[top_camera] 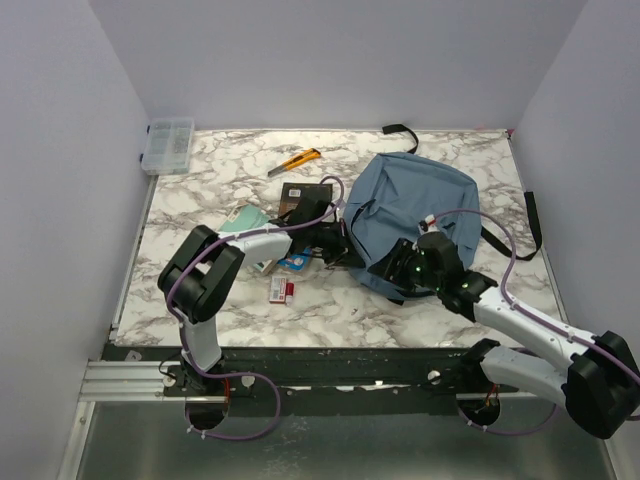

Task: Pack the student bag
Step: Unzip the student bag at the center of the board.

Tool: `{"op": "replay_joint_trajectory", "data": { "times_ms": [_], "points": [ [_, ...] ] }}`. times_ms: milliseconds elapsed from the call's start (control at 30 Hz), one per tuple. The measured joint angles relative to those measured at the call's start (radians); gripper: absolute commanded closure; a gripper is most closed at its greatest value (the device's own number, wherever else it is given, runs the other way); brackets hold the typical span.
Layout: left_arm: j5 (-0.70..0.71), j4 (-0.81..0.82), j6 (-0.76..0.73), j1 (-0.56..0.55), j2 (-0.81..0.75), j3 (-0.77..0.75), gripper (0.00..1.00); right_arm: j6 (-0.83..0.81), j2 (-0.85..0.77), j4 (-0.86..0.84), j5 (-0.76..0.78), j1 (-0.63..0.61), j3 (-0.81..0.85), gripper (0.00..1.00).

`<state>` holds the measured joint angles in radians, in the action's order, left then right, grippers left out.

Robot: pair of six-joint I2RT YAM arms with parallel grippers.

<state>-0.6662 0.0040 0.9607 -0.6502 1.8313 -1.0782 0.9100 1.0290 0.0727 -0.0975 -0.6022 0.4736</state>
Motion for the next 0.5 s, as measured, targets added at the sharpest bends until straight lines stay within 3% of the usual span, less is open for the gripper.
{"op": "replay_joint_trajectory", "data": {
  "times_ms": [300,500],
  "points": [
    [0.003,0.049,-0.008,0.000,-0.018,0.097,1.00,0.210,0.027,0.064,0.134,0.029,0.069,0.28],
    [0.004,0.069,-0.008,0.000,-0.028,0.123,1.00,0.360,0.051,0.056,0.178,0.035,0.068,0.28]
  ]
}}
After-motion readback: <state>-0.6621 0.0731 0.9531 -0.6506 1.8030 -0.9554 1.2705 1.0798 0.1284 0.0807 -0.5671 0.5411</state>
